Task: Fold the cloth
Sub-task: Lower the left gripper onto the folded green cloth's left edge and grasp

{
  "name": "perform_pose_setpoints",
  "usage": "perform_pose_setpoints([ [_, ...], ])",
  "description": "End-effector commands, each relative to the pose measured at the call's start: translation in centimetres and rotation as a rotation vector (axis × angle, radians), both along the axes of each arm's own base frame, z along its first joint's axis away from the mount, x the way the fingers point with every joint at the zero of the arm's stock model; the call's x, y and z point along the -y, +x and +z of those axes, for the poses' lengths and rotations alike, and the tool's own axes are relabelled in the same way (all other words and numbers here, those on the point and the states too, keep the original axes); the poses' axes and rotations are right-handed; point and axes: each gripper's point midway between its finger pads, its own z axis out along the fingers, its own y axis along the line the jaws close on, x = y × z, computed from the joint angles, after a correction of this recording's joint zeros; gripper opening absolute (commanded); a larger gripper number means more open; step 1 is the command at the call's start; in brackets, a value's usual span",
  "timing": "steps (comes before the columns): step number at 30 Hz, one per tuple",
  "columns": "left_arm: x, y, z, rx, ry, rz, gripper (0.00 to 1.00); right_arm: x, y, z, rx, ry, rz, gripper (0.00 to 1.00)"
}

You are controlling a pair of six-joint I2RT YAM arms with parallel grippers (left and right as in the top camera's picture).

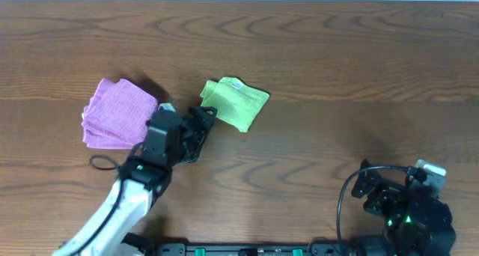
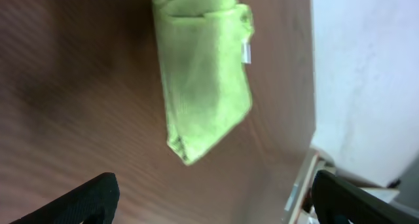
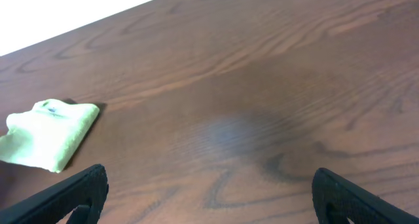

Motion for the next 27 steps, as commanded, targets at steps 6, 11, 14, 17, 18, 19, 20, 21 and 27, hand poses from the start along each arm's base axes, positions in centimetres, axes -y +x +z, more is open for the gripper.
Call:
perform_pose_setpoints([
  [6, -0.7, 1.8, -3.6, -0.032, 0.068, 0.065, 0.95, 0.3, -0.1, 0.0, 0.005, 0.007, -0.023, 0.99],
  [11, -1.3, 2.0, -4.7, -0.028, 0.146, 0.100, 0.95, 0.3, -0.1, 0.0, 0.005, 0.007, -0.023, 0.99],
  [14, -1.1, 2.3, -5.1, -0.009, 0.181, 0.106, 0.96, 0.3, -0.1, 0.0, 0.005, 0.007, -0.023, 0.99],
  [17, -0.5, 2.5, -5.8, -0.010, 0.193, 0.098, 0.95, 0.3, -0.1, 0.0, 0.005, 0.007, -0.023, 0.99],
  [18, -0.4, 2.5, -6.1, -0.012, 0.195, 0.097, 0.95, 0.3, -0.1, 0.0, 0.005, 0.007, -0.023, 0.99],
  [19, -0.3, 2.8, -6.3, -0.011, 0.196, 0.097, 0.95, 0.3, -0.1, 0.0, 0.005, 0.007, -0.023, 0.99],
  [20, -0.2, 3.0, -6.5, -0.008, 0.194, 0.098, 0.95, 0.3, -0.1, 0.0, 0.005, 0.007, -0.023, 0.99],
  [21, -0.1, 3.2, -6.6, -0.002, 0.191, 0.099, 0.95, 0.3, -0.1, 0.0, 0.005, 0.007, -0.023, 0.99],
  [27, 0.5, 4.6, -7.0, 0.031, 0.165, 0.117, 0.95, 0.3, -0.1, 0.0, 0.005, 0.007, -0.023, 0.99],
])
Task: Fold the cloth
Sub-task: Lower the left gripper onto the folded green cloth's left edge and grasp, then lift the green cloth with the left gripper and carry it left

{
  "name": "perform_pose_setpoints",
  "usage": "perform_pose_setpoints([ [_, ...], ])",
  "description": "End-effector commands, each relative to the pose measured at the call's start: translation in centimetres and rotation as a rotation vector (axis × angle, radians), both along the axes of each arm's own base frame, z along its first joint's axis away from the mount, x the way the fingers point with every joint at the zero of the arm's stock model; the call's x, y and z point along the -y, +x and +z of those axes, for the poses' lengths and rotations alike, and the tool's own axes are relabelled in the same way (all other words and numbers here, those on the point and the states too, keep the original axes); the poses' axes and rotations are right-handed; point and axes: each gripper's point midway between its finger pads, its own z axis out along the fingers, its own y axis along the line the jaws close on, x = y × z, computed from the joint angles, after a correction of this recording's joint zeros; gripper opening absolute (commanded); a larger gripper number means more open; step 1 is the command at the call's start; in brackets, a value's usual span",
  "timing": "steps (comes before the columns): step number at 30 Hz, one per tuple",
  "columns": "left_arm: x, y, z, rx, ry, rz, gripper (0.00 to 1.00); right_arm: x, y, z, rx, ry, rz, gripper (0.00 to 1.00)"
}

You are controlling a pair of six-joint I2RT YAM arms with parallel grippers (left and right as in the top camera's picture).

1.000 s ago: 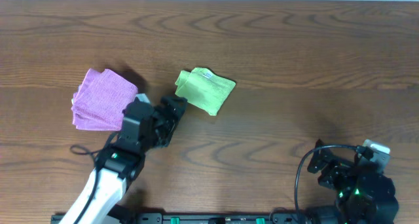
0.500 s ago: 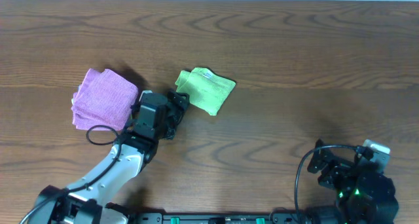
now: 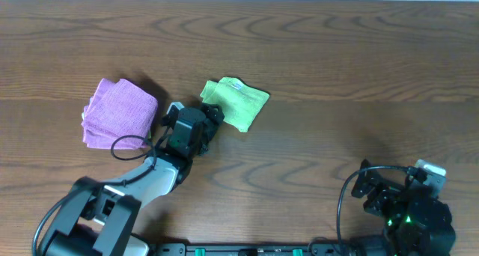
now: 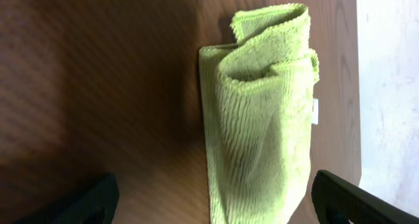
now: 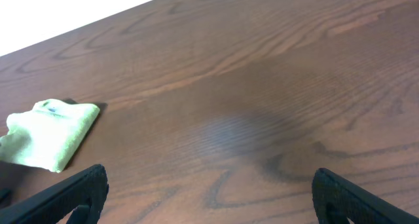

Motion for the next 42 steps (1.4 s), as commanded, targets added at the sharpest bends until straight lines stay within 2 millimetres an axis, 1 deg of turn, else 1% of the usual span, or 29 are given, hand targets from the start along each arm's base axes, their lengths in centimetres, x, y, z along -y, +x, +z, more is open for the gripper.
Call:
perform_pose_setpoints([
  [1, 0.2, 1.0, -0.1, 0.013, 0.006, 0.016, 0.95, 0.3, -0.1, 0.0, 0.006, 0.007, -0.023, 0.99],
  [13, 2.1, 4.2, -0.6, 0.009, -0.004, 0.003, 0.95, 0.3, -0.1, 0.0, 0.006, 0.007, -0.023, 0.99],
  [15, 2.2, 4.4, -1.0, 0.002, 0.000, 0.003, 0.95, 0.3, -0.1, 0.0, 0.006, 0.007, -0.023, 0.99],
  [23, 2.3, 4.5, -3.5, -0.051, 0.018, 0.002, 0.95, 0.3, -0.1, 0.0, 0.006, 0.007, -0.023, 0.99],
  [24, 2.3, 4.5, -3.7, -0.056, 0.019, 0.001, 0.96, 0.3, -0.1, 0.0, 0.006, 0.007, -0.023, 0.99],
  [25, 2.4, 4.5, -3.9, -0.061, 0.019, -0.001, 0.99, 0.3, -0.1, 0.0, 0.006, 0.007, -0.023, 0.99],
  [26, 2.4, 4.5, -4.0, -0.063, 0.020, -0.001, 0.93, 0.3, -0.1, 0.0, 0.006, 0.007, -0.023, 0.99],
  [28, 2.4, 4.5, -4.2, -0.066, 0.022, -0.001, 0.83, 0.3, -0.1, 0.0, 0.006, 0.007, -0.023, 0.99],
  [30, 2.3, 4.5, -4.2, -0.065, 0.023, 0.000, 0.76, 0.3, -0.1, 0.0, 0.006, 0.007, -0.023, 0.99],
  [32, 2.3, 4.5, -4.2, -0.065, 0.025, 0.001, 0.69, 0.3, -0.1, 0.0, 0.006, 0.007, -0.023, 0.99],
  [35, 2.3, 4.5, -4.2, -0.062, 0.032, -0.005, 0.63, 0.3, -0.1, 0.0, 0.006, 0.007, -0.023, 0.99],
  [39, 2.4, 4.5, -4.2, -0.053, 0.052, -0.031, 0.48, 0.3, -0.1, 0.0, 0.006, 0.007, -0.023, 0.99],
  [42, 2.5, 4.4, -4.2, -0.044, 0.069, -0.060, 0.25, 0.3, -0.1, 0.0, 0.006, 0.007, -0.023, 0.99],
])
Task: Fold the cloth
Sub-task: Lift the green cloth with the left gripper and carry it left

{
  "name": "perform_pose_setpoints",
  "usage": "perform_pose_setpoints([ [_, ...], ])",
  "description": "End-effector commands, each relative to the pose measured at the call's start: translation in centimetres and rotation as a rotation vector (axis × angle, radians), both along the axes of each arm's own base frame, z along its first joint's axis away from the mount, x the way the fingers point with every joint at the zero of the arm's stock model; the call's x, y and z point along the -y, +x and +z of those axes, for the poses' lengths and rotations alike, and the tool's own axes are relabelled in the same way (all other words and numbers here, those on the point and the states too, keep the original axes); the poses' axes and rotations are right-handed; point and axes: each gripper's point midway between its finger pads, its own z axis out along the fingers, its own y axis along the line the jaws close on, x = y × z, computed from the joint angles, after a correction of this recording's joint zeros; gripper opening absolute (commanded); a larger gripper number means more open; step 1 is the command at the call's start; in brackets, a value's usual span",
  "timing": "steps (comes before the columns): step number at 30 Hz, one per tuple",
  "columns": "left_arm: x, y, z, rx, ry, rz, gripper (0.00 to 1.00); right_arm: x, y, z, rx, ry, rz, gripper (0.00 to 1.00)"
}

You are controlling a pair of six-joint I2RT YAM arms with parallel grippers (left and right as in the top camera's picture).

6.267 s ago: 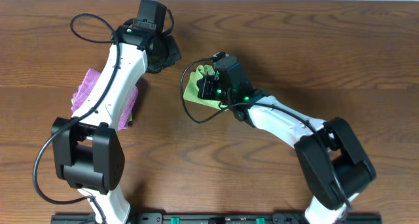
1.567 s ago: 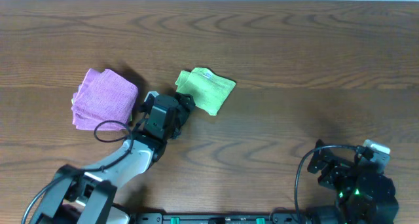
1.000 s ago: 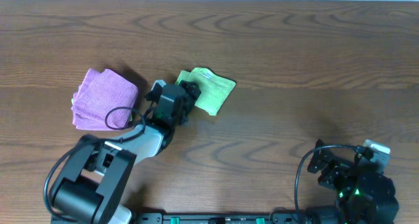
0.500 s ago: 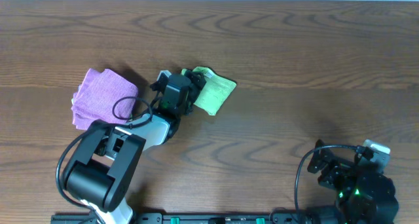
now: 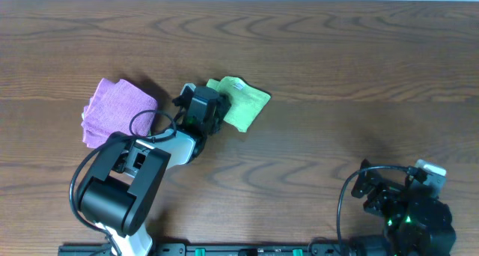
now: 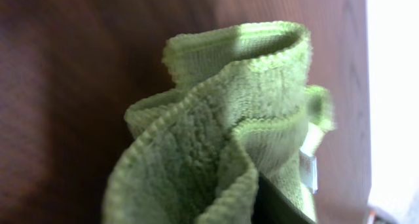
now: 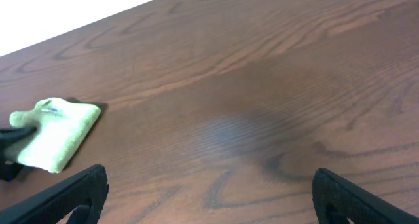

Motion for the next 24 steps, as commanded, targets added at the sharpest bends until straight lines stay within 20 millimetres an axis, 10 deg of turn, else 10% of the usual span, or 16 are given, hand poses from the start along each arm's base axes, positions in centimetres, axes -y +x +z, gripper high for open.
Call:
perform_pose_setpoints([
  [1, -0.2, -1.1, -1.8, -0.031, 0.054, -0.048, 0.15, 0.3, -0.1, 0.0, 0.005, 0.007, -0.024, 0.99],
  [11, 0.7, -1.0, -1.3, 0.030, 0.135, -0.207, 0.06, 0.3, -0.1, 0.0, 0.005, 0.007, -0.024, 0.99],
  [24, 0.6, -0.2, 4.7, 0.128, 0.199, -0.283, 0.06, 0.3, -0.1, 0.0, 0.005, 0.007, -0.024, 0.99],
])
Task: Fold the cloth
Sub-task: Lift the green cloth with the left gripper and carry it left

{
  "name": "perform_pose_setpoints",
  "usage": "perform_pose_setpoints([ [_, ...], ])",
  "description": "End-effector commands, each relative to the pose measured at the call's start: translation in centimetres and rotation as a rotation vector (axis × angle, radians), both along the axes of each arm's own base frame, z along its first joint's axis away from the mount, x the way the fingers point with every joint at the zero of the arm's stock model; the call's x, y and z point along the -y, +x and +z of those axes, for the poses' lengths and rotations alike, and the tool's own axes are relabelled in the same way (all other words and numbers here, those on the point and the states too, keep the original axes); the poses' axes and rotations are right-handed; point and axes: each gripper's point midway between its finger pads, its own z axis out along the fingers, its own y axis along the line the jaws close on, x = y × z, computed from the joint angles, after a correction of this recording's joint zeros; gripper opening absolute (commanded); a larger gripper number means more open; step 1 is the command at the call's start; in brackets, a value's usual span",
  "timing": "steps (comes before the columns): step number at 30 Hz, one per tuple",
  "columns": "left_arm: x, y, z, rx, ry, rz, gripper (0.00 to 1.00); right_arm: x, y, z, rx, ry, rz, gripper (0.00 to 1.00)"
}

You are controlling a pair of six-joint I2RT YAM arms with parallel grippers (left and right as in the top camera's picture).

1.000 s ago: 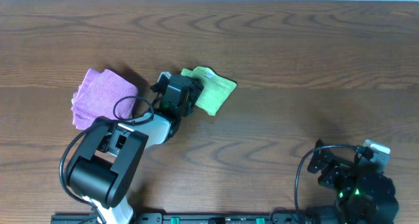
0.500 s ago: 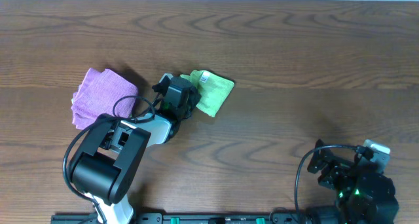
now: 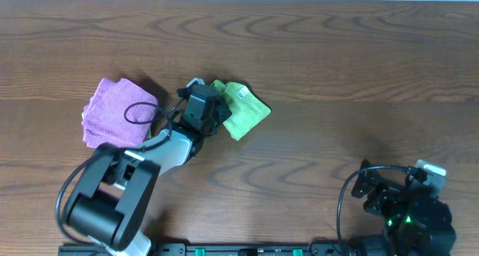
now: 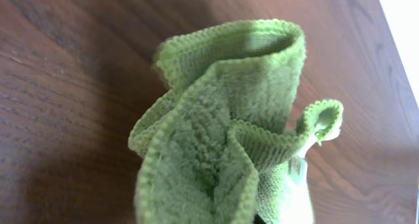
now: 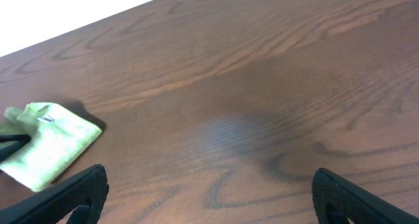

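A small green cloth (image 3: 243, 112) lies crumpled left of the table's middle. Its left end is bunched up and raised. My left gripper (image 3: 210, 108) is shut on that end. In the left wrist view the bunched green cloth (image 4: 229, 139) fills the frame and hides the fingers. The right wrist view shows the green cloth (image 5: 49, 149) far off at the left. My right gripper (image 5: 209, 207) stands open over bare wood at the table's front right, with nothing between its fingers (image 5: 72, 194).
A folded pink cloth (image 3: 116, 112) lies just left of the left arm. The right arm (image 3: 404, 207) sits at the front right corner. The wooden table (image 3: 359, 76) is bare in the middle and on the right.
The green cloth has changed shape and shifted slightly right and nearer, with its left end raised in my left gripper. The right arm has not moved.
My left gripper was open between the pink cloth and the green one, short of the green cloth. Then it was open closer to it. Then it was at the cloth's left edge with cloth bunched between its fingers. Now it holds that end lifted.
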Motion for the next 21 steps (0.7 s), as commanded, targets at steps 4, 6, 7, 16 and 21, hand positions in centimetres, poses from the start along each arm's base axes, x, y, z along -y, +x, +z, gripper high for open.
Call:
perform_pose_setpoints([
  [4, 0.0, 0.6, 3.0, 0.062, 0.021, -0.033, 0.06, 0.3, -0.1, 0.0, 0.005, 0.005, -0.022, 0.99],
  [6, -0.1, 0.4, 3.1, 0.058, 0.023, -0.033, 0.06, 0.3, -0.1, 0.0, 0.005, 0.005, -0.023, 0.99],
  [7, -0.2, 0.3, 3.2, 0.055, 0.024, -0.033, 0.06, 0.3, -0.1, 0.0, 0.005, 0.005, -0.023, 0.99],
  [16, -1.5, -0.6, 4.4, 0.049, 0.077, -0.028, 0.06, 0.3, -0.1, 0.0, 0.005, 0.005, -0.023, 0.99],
  [21, -3.1, -1.2, 5.3, 0.042, 0.118, -0.011, 0.06, 0.3, -0.1, 0.0, 0.005, 0.005, -0.023, 0.99],
])
